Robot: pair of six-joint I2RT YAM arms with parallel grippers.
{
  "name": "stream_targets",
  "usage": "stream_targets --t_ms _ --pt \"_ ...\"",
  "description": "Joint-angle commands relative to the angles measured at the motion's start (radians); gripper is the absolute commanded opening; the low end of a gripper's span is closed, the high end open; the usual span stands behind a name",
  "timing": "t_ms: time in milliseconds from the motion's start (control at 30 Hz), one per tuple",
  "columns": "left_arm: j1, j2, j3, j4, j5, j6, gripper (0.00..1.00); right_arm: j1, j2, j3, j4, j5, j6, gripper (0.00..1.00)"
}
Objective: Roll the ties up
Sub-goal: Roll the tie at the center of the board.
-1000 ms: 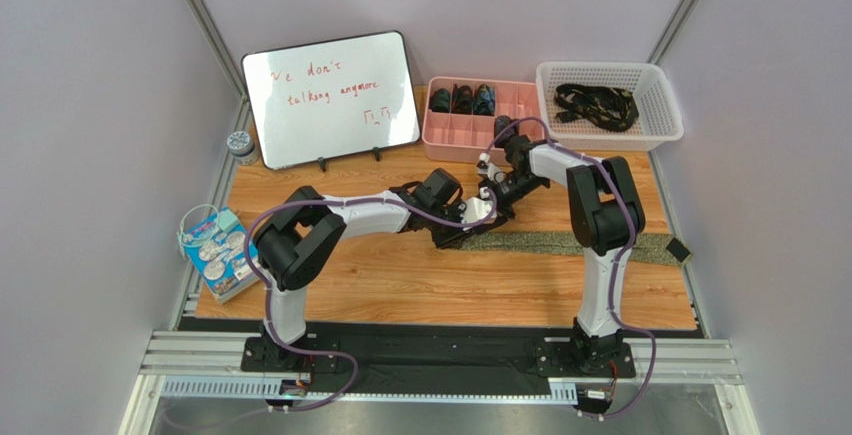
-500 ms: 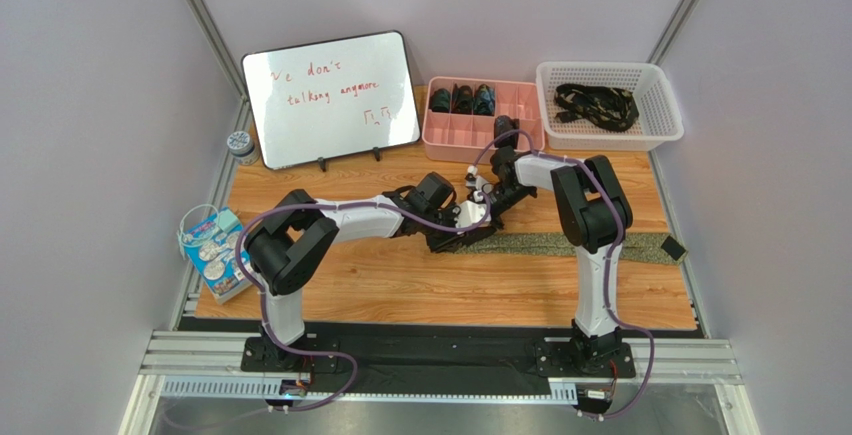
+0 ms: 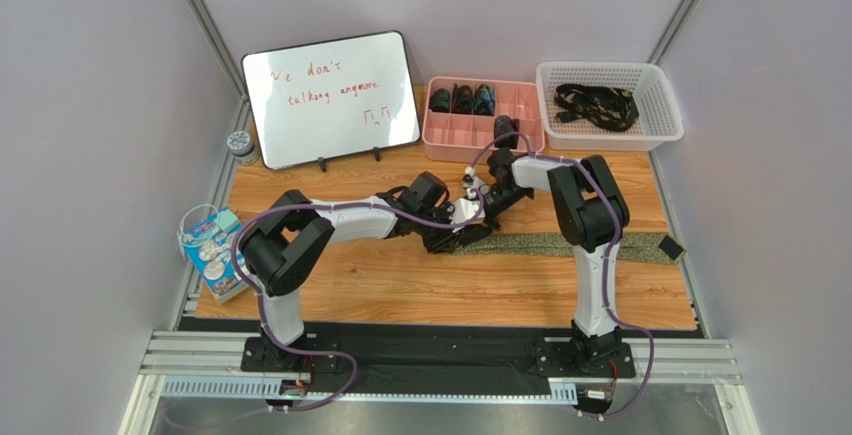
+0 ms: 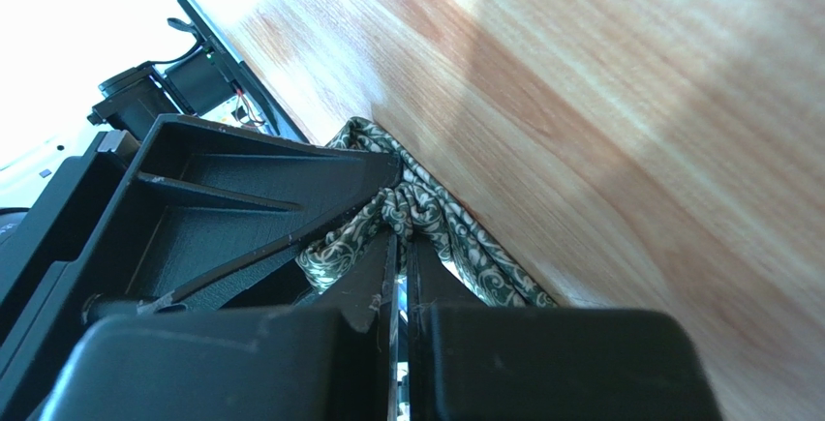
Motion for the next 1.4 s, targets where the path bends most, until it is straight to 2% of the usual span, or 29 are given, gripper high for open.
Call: stream_targets --t_ms 0,333,600,700,800,933,967,1200,1267,1367 --pt "-0.007 -0.041 -0.004 0.051 0.090 -0.056 0.40 0.006 0.028 -0.011 0.081 0.022 0.002 0.00" --pt "-0.005 -0.035 -0.004 0.105 0.118 -0.110 0.49 0.006 0.031 -0.015 0.086 0.018 -0.003 0.00" --pt "-0.005 -0.004 0.009 0.114 0.052 -0.120 0.53 0.005 0.029 -0.028 0.092 0.004 0.005 0.00" --pt "-0.007 0.020 0.025 0.114 -0.001 -0.111 0.50 0.009 0.032 -0.028 0.096 -0.013 0.014 0.00" --pt "-0.007 0.042 0.030 0.114 -0.019 -0.090 0.43 0.012 0.035 -0.026 0.101 -0.023 0.019 0.00" --pt "-0.011 0.049 0.020 0.099 -0.023 -0.044 0.26 0.015 0.032 -0.019 0.099 -0.048 0.029 0.00" --pt "-0.013 0.048 0.013 0.088 -0.023 -0.031 0.24 0.016 0.025 -0.005 0.077 -0.047 0.023 0.00" --pt "-0.014 0.025 -0.035 -0.007 -0.037 0.073 0.19 -0.030 -0.055 0.070 -0.061 -0.040 -0.033 0.20" --pt "-0.014 0.014 -0.053 -0.005 -0.034 0.093 0.18 -0.044 -0.075 0.072 -0.089 -0.042 -0.049 0.21" --pt "-0.014 0.016 -0.053 -0.008 -0.031 0.094 0.18 -0.050 -0.106 0.058 -0.094 -0.063 -0.044 0.29"
